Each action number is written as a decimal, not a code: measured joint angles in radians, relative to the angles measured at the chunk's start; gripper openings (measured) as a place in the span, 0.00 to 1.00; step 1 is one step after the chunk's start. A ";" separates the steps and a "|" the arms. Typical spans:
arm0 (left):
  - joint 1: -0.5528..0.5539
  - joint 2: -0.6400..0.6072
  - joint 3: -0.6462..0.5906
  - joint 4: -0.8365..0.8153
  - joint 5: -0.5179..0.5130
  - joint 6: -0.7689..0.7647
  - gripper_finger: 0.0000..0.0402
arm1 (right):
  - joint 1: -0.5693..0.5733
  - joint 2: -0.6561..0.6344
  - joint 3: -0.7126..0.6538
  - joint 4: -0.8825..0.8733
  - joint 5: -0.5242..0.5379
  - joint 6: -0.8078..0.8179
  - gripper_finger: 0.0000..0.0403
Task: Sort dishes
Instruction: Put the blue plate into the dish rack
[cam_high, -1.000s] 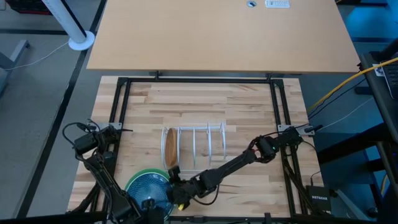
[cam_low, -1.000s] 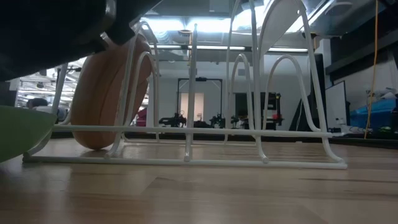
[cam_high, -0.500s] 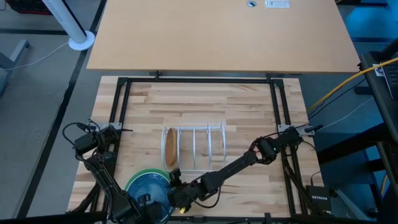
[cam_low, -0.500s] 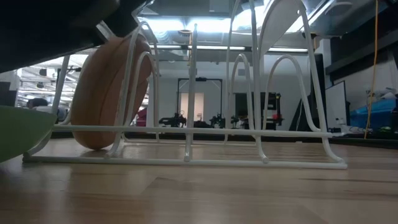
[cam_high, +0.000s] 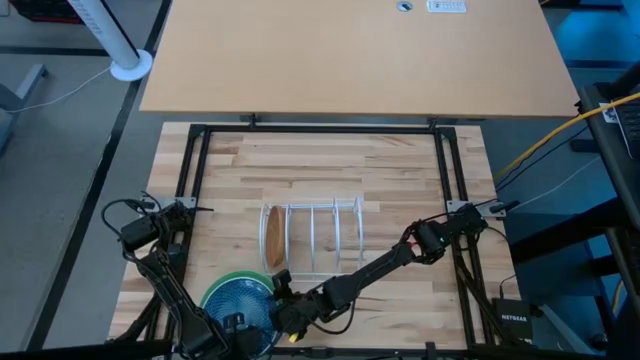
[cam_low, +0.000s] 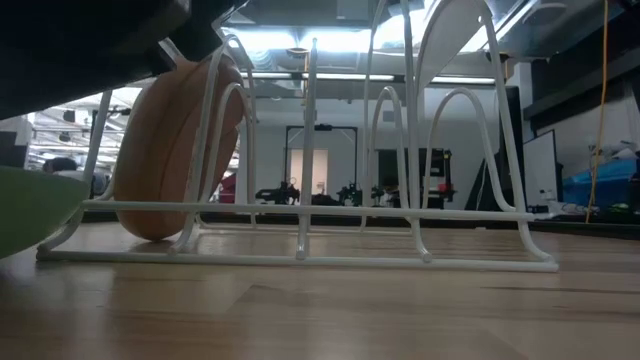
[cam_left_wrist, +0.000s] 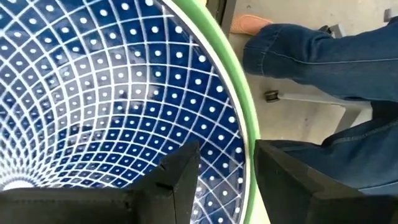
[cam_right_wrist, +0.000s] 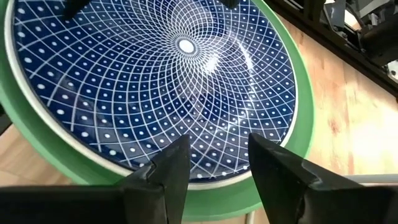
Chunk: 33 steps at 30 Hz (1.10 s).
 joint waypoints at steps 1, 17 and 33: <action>0.001 0.000 0.000 -0.014 0.000 -0.004 0.36 | 0.000 0.000 0.000 0.000 0.000 0.000 0.41; -0.002 0.000 -0.001 -0.124 -0.038 -0.002 0.36 | 0.000 0.000 0.000 0.000 -0.001 0.000 0.41; 0.001 -0.030 -0.007 -0.139 -0.045 -0.057 0.36 | 0.000 0.000 0.000 0.000 -0.001 0.000 0.41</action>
